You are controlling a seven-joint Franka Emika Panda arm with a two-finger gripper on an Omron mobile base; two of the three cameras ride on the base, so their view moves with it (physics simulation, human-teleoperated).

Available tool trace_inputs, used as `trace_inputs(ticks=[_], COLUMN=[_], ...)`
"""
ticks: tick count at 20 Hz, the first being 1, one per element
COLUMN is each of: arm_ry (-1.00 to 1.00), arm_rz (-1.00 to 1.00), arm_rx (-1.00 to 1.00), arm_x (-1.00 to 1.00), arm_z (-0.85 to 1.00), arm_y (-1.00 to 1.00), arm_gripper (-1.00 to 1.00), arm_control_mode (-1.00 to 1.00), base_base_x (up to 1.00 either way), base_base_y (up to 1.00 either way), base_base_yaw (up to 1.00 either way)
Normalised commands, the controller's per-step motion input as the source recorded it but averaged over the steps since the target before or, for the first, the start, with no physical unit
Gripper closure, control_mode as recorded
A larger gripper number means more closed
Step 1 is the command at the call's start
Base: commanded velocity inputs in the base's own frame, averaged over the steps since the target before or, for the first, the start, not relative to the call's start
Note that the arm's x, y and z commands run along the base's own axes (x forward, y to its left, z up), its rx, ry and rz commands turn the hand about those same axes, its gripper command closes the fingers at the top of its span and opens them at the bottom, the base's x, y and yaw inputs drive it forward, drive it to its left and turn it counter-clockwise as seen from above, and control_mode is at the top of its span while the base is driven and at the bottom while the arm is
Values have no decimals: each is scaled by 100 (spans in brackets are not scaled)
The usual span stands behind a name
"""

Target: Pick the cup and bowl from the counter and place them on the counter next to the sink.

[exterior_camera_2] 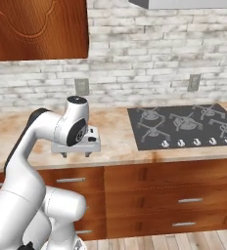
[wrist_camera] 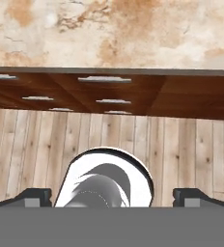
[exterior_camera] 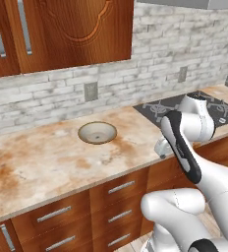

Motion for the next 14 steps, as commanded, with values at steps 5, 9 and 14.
trace_inputs(ticks=[5, 9, 14], arm_ry=[0, 0, 0], arm_rz=[0, 0, 0], arm_rx=[0, 0, 0], arm_x=[0, 0, 0], arm_z=[0, 0, 0], arm_y=[0, 0, 0], arm_gripper=[-100, -100, -100], arm_control_mode=[100, 100, 100], base_base_x=[0, 0, 0], base_base_y=[6, 0, 0], base_base_yaw=[0, 0, 0])
